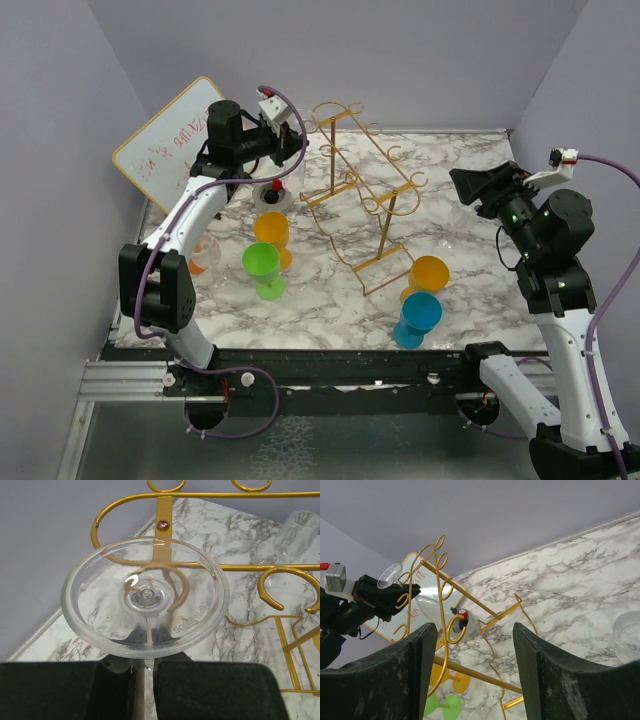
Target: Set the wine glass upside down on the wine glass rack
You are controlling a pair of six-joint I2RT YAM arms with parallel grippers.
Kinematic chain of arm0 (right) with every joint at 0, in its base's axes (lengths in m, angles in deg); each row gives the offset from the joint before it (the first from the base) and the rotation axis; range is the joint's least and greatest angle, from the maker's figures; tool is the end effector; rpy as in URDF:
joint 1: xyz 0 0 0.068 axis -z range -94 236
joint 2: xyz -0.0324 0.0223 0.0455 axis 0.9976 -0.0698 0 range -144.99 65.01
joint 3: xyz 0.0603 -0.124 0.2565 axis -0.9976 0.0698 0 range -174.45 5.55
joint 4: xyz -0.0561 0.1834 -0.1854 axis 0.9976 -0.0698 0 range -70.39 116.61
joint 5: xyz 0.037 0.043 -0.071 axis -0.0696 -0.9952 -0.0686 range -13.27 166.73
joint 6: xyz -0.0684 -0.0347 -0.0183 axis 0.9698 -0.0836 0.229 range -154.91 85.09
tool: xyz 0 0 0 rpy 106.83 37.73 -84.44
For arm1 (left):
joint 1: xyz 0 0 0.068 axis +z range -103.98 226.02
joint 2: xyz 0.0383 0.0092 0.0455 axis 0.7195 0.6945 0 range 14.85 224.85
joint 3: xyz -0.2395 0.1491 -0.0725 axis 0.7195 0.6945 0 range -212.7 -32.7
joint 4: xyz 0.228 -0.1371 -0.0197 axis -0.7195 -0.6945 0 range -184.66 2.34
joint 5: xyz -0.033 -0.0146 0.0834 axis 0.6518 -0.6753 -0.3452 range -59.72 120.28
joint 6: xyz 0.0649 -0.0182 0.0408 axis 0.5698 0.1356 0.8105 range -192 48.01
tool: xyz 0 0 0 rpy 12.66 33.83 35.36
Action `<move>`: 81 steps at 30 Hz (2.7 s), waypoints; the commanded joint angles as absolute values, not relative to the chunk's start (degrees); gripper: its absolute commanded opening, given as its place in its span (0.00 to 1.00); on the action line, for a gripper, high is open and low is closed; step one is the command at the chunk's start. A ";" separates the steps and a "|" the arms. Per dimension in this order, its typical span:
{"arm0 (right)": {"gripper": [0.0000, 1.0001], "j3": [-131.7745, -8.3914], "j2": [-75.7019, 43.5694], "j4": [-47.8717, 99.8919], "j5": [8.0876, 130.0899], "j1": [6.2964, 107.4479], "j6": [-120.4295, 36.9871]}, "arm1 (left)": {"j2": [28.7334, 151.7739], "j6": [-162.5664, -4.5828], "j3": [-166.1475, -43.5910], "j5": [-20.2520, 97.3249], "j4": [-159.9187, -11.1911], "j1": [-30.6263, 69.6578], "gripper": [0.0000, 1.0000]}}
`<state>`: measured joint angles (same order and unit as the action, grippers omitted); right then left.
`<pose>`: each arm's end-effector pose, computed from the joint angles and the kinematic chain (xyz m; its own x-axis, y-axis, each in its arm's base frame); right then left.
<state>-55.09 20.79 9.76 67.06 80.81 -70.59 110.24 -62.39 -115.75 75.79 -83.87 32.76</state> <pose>0.1796 0.0276 0.4382 -0.1556 0.5632 -0.8115 -0.2040 0.7855 0.5842 0.4019 -0.1441 0.3823 -0.0014 0.1205 -0.9927 0.8596 0.5073 0.0603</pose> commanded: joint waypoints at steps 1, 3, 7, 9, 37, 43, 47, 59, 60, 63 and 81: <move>0.67 -54.56 20.89 8.62 66.42 80.81 -69.97 | 109.17 -65.27 -115.59 70.82 -77.95 32.48 0.00; 0.67 -54.70 20.98 8.58 66.47 80.79 -69.97 | 109.26 -66.23 -115.73 70.42 -76.77 32.44 0.00; 0.67 -54.75 20.89 8.58 66.47 80.81 -69.89 | 110.08 -67.06 -116.36 74.59 -76.15 32.48 0.00; 0.67 -54.82 20.89 8.51 66.45 80.71 -69.82 | 110.46 -67.06 -116.14 76.03 -75.99 32.39 0.00; 0.68 -54.48 19.82 8.22 63.94 80.80 -70.48 | 112.54 -66.06 -114.87 79.05 -78.19 31.95 0.33; 0.68 -54.97 19.40 7.55 63.72 80.73 -71.11 | 109.65 -68.15 -114.37 77.23 -79.64 32.12 0.53; 0.68 -55.80 19.35 6.12 64.66 80.76 -70.82 | 105.48 -69.48 -112.22 72.68 -82.38 32.48 0.59; 0.68 -62.61 11.47 -12.87 73.93 80.76 -63.99 | 84.74 -84.89 -101.78 44.47 -94.38 32.52 0.92; 0.68 -63.57 10.48 -15.35 75.20 80.74 -63.15 | 83.33 -87.12 -101.22 40.66 -95.67 32.56 0.96; 0.67 -65.14 8.28 -21.89 77.70 80.73 -60.09 | 79.95 -90.70 -100.99 36.05 -100.87 32.86 0.99; 0.63 -59.37 9.97 -34.40 71.95 80.77 -54.00 | 67.12 -100.03 -91.32 48.71 -97.62 33.02 0.99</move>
<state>-61.23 10.03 -29.64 74.60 80.81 -55.66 68.80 -97.78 -91.79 44.14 -100.04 32.82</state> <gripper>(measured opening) 0.646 0.987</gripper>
